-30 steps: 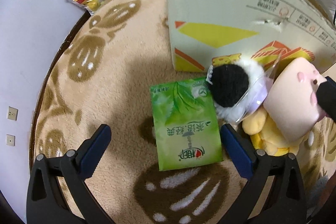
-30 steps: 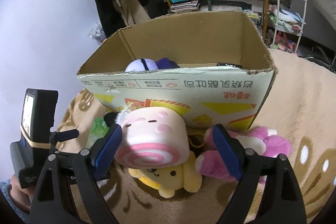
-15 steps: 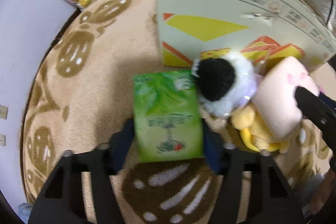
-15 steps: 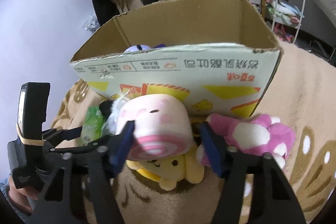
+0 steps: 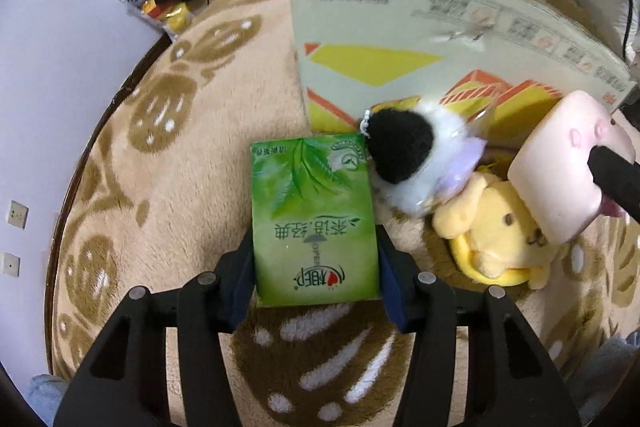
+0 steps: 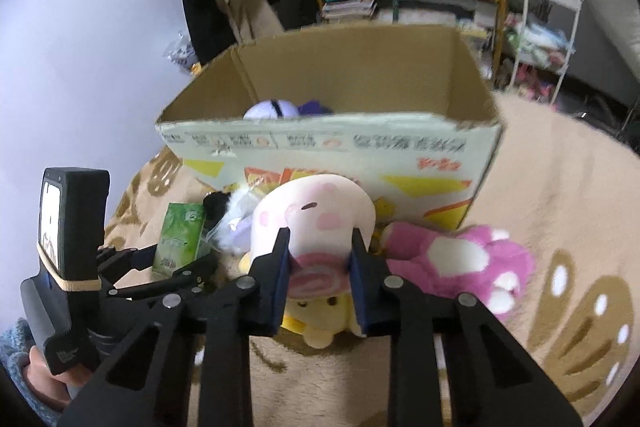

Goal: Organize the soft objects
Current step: 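Lift the green tissue pack with the left tool while the right tool lifts the swirl plush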

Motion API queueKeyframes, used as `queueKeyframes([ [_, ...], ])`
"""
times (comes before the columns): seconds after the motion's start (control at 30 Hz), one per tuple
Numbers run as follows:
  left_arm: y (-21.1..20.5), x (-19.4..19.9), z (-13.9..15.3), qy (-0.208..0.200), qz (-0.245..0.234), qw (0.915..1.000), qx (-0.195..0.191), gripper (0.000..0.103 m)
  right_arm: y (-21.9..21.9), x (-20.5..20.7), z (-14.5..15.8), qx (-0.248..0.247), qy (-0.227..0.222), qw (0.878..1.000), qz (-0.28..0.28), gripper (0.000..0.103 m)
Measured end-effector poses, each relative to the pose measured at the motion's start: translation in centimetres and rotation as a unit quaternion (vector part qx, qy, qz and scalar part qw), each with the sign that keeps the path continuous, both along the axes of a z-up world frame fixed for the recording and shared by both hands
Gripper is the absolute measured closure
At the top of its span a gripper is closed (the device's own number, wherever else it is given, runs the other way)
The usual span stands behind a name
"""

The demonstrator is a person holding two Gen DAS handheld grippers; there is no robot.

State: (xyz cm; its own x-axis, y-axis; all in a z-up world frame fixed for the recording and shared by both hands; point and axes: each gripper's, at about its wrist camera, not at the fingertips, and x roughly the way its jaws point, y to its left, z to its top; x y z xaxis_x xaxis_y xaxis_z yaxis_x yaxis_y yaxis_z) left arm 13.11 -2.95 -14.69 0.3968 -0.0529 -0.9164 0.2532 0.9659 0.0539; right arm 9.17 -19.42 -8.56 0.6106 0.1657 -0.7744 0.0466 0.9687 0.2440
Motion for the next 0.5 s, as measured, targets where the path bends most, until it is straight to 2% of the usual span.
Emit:
queueKeyframes([
  [0.17,0.2,-1.2,2.6,-0.041,0.000,0.9991,-0.002,0.051,-1.6,-1.3,1.9,0.003,-0.038,0.999,-0.025,0.075],
  [0.27,0.5,-2.0,5.0,-0.084,0.008,0.9965,0.000,0.051,-2.3,-2.0,3.3,0.007,-0.063,0.997,-0.035,0.075],
  [0.37,0.8,-3.0,7.5,-0.131,0.013,0.9913,0.000,0.051,-2.6,-2.8,4.8,-0.010,-0.092,0.995,-0.035,0.075],
  [0.5,1.2,-4.0,10.9,-0.202,0.004,0.9793,-0.012,0.051,-2.9,-3.8,6.4,-0.007,-0.128,0.991,-0.047,0.075],
])
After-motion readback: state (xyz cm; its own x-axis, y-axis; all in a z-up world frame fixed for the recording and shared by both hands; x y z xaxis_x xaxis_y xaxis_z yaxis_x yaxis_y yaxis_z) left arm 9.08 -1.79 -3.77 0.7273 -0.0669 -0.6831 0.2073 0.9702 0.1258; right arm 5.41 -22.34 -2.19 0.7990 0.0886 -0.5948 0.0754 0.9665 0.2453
